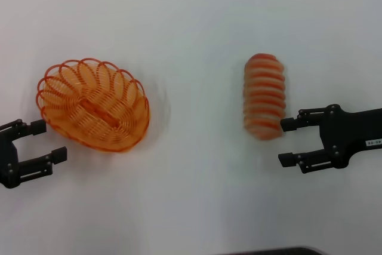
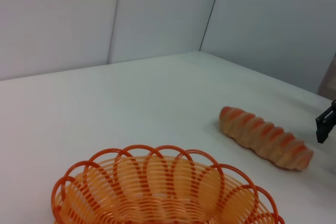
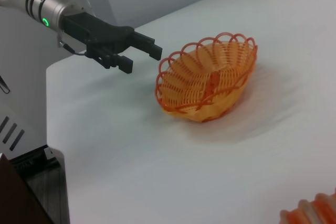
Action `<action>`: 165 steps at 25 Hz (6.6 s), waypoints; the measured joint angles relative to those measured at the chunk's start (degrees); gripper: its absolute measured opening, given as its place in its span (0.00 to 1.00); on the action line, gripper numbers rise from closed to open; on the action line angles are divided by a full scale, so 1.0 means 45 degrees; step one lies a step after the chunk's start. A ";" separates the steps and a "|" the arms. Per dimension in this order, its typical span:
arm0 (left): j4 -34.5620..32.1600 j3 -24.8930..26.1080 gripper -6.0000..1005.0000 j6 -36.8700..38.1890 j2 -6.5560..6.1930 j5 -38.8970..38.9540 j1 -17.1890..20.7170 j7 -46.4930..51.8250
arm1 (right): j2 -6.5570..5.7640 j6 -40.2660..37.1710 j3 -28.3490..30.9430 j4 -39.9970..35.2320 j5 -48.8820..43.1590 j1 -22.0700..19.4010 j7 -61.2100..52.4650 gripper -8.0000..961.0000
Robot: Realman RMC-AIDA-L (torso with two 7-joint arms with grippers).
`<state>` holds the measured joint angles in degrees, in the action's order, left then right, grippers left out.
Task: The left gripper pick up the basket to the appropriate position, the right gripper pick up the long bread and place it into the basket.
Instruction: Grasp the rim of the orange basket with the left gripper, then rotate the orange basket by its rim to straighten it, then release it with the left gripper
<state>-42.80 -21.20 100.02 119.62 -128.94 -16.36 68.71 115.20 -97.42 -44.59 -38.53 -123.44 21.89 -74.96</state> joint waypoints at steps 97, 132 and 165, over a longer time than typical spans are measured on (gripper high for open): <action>-0.2781 -0.8095 0.18 -0.4599 0.0199 -0.7713 -0.6030 1.4249 | 0.0224 0.0318 0.1843 -0.0053 0.0109 0.1255 0.0006 0.86; -0.3382 -0.4601 0.09 -0.4111 0.1067 -0.4169 -0.4630 1.8701 | 0.0965 0.2319 0.4129 0.0356 0.2226 0.1131 -0.0524 0.86; -0.2705 -0.6779 0.19 -0.6232 0.1015 -0.3363 -0.3806 1.8686 | 0.0961 0.3258 0.3990 0.0805 0.2648 0.1367 -0.0196 0.86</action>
<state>-54.97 -51.70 71.98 124.19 -144.08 -33.49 152.80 119.53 -82.76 -26.63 -34.90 -111.53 28.04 -75.85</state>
